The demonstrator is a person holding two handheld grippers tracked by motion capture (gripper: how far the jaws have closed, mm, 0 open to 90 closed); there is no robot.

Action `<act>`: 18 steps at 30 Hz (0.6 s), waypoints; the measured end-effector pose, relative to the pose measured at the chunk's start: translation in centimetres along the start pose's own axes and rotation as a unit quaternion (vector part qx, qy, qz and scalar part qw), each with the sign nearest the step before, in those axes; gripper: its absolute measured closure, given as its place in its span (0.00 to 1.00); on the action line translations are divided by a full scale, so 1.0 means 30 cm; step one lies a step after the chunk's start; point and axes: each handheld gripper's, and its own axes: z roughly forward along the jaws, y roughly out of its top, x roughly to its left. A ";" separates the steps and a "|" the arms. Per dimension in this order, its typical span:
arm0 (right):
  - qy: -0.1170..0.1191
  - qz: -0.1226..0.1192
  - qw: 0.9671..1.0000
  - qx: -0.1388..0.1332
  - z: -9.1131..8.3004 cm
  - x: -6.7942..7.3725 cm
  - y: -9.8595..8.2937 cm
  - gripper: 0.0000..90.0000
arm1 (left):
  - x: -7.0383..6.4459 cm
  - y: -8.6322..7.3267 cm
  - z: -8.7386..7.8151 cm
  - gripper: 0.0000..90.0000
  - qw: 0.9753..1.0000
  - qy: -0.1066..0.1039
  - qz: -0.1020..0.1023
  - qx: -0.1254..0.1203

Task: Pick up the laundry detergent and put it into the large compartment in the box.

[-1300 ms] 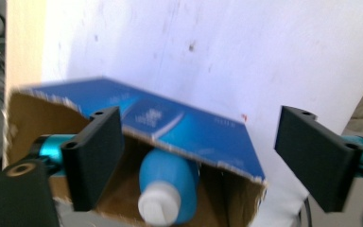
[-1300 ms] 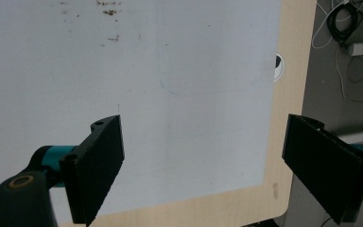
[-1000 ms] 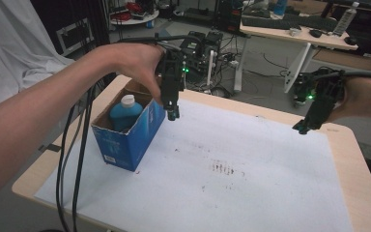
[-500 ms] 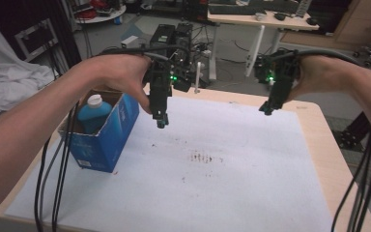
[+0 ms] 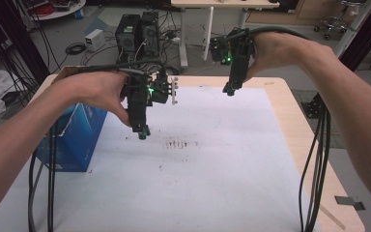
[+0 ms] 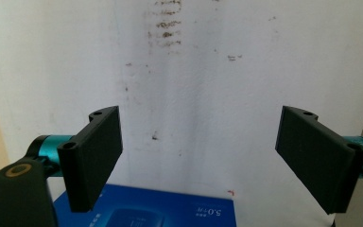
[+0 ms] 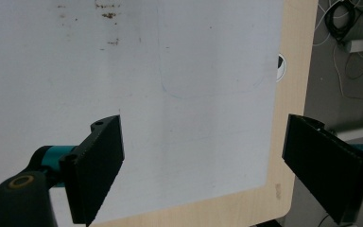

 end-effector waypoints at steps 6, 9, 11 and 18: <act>-0.004 0.001 1.000 -0.001 -0.004 0.004 -0.014 0.14 | -0.016 0.031 0.064 0.17 1.000 -0.012 0.006 0.007; -0.005 0.005 1.000 -0.001 -0.008 0.004 -0.027 0.14 | -0.018 0.042 0.081 0.17 1.000 -0.017 0.008 0.006; -0.005 0.007 1.000 -0.001 -0.008 0.003 -0.034 0.14 | -0.020 0.048 0.090 0.17 1.000 -0.015 0.011 0.008; -0.003 0.011 1.000 0.001 0.001 0.008 -0.040 0.14 | -0.022 0.054 0.105 0.17 1.000 -0.019 0.012 0.010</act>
